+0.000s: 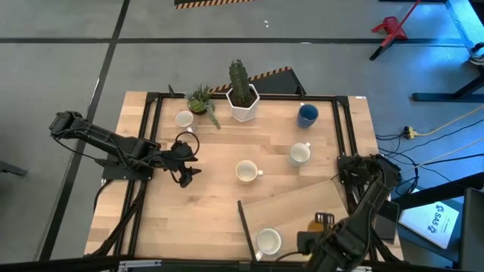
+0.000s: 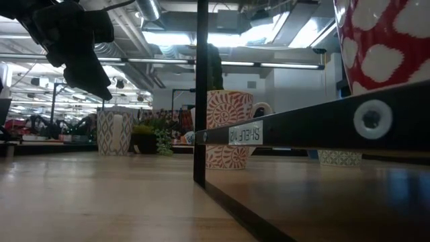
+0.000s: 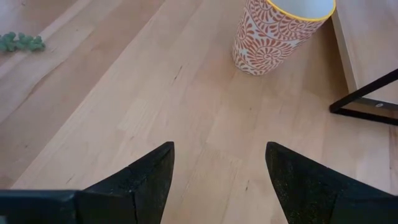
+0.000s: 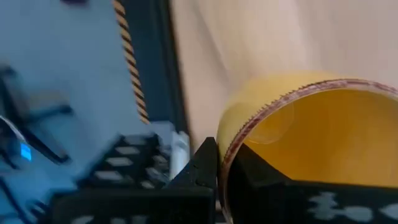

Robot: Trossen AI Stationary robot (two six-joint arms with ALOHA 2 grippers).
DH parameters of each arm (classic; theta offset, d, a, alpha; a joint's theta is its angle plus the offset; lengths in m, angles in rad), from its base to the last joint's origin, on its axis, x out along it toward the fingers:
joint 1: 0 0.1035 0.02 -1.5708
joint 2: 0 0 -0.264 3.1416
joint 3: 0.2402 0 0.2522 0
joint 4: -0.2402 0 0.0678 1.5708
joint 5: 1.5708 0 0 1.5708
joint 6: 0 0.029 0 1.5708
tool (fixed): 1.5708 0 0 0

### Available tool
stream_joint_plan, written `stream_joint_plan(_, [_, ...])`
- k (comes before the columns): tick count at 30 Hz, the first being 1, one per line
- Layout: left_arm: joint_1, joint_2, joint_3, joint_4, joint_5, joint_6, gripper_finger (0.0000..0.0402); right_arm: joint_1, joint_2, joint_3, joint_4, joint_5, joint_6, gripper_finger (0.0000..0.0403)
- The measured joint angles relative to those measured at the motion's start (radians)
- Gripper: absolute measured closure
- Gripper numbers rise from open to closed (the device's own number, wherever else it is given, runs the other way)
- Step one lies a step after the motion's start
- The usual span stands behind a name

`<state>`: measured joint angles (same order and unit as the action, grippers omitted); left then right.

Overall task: Place coffee mugs
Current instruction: Put the yellow mug on the shelf

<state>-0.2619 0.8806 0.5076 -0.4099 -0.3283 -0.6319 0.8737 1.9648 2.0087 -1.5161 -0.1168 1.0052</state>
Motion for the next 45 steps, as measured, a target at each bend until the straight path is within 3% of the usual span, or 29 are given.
stream_joint_plan(12, [0.0,0.0,0.0,0.0,-0.003,0.014,0.0154,0.002,0.004,-0.048,0.088,0.101,0.248,0.0403])
stream_joint_plan(27, [0.0,0.0,0.0,-0.001,-0.004,0.016,0.0154,-0.03,0.005,-0.173,0.265,0.132,0.25,0.0403])
stream_joint_plan(45, [0.0,0.0,0.0,-0.001,-0.004,0.015,0.0154,-0.031,0.005,-0.217,0.301,0.108,0.244,0.0403])
